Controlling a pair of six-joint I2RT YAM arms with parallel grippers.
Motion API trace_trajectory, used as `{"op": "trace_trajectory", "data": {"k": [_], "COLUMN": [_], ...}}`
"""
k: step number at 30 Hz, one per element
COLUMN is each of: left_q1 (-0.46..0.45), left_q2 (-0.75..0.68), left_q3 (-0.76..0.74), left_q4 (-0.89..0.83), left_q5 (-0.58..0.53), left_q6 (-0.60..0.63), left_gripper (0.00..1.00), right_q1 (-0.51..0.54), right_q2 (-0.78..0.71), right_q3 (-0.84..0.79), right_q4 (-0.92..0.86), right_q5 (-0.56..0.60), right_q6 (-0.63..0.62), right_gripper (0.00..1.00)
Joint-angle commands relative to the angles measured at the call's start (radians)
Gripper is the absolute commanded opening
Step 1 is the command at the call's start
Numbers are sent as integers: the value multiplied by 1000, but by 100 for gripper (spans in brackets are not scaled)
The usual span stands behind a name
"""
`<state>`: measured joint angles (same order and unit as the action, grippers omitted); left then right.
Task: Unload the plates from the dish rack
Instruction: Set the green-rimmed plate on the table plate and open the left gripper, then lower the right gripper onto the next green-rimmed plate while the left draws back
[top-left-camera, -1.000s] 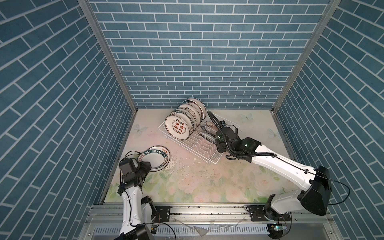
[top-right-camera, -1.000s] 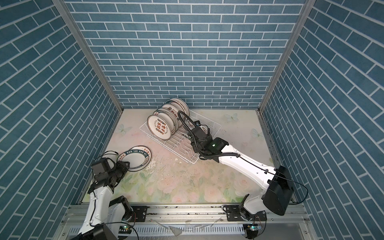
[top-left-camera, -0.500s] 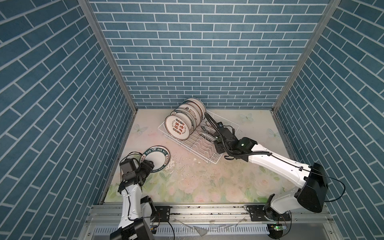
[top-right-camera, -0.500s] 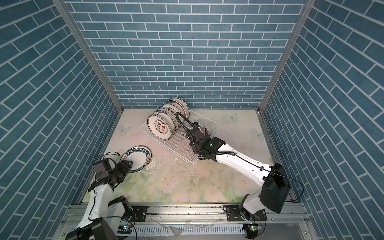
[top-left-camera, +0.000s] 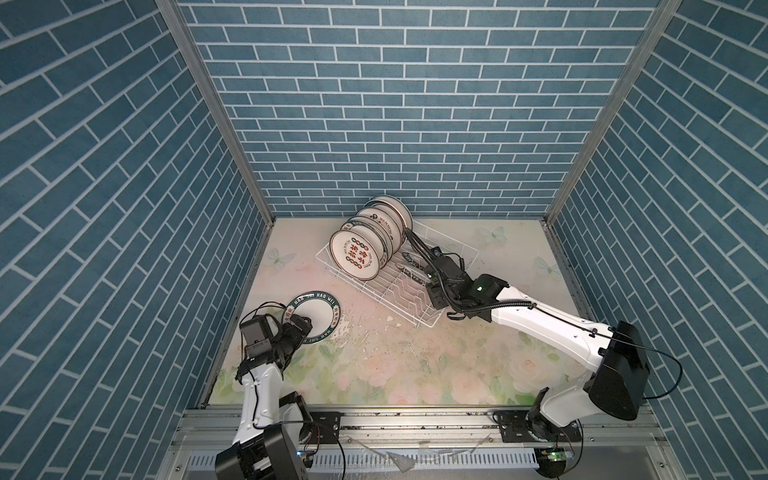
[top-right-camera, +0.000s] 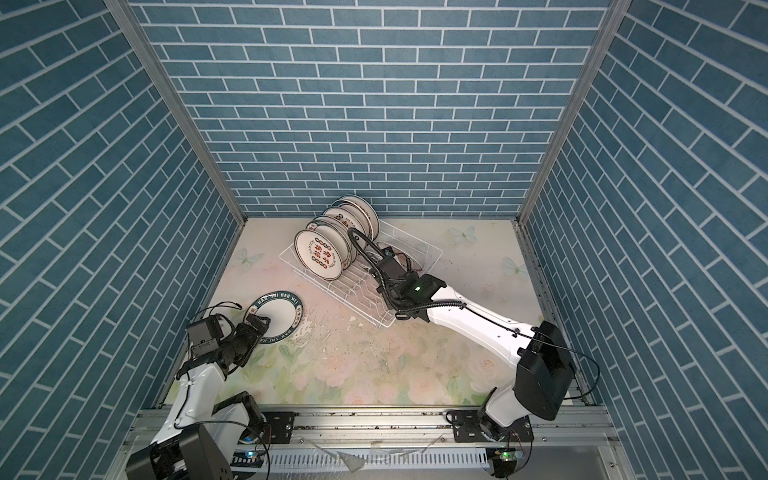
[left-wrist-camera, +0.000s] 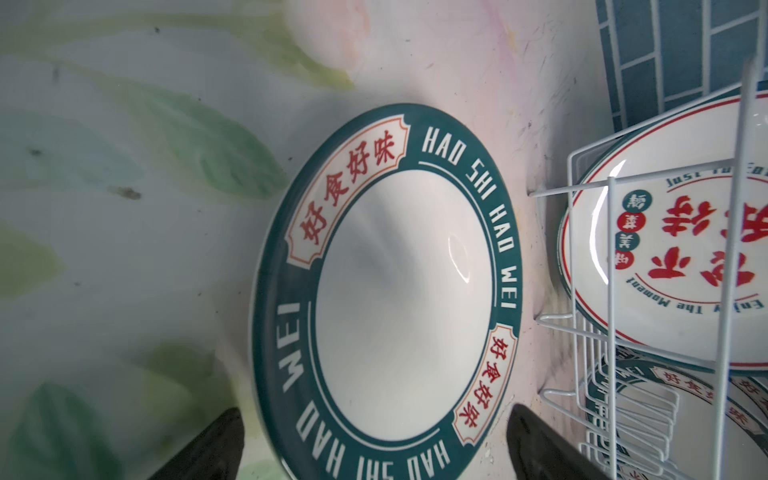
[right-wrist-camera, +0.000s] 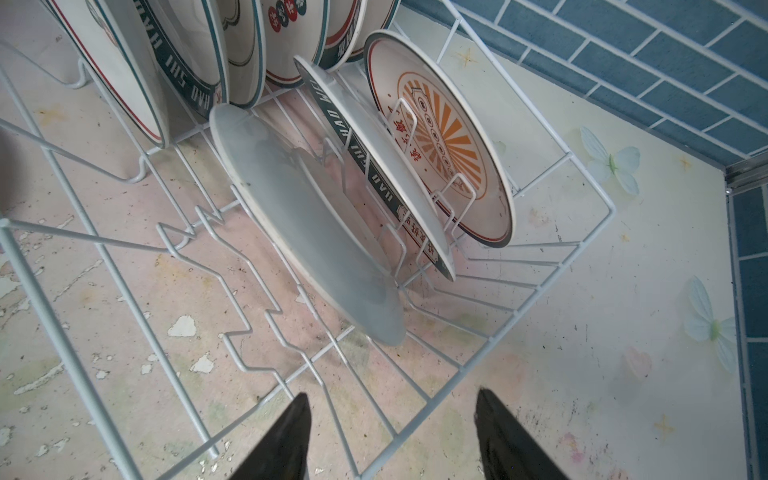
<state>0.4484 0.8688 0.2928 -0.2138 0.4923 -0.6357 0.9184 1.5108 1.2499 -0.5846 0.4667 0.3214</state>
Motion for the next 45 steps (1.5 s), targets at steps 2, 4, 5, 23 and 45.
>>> {"op": "trace_trajectory", "data": {"k": [2,4,5,23,45], "left_q1": [-5,-5,-5,-81,-360], "left_q2": [-16,-22,-29,-225,-244], "left_q3": [9,18,19,-4,39], "left_q4": [101,90,87,9,20], "left_q5": [71,68,68,63,76], "left_q6": [9,14,14,-33,-15], "left_gripper": [99,99,99,99,99], "right_q1": [-17,-22,-25,-29,-47], "right_q2": [12,16,21,216,373], "right_q3": [23,24,27,200,276], "right_q4": [1,18,26,25,-1], "right_q5": [-18,-35,-44,-101,-11], "right_q6": [-49,-64,-72,-170,-253], "right_gripper": [64,64,64,58,21]}}
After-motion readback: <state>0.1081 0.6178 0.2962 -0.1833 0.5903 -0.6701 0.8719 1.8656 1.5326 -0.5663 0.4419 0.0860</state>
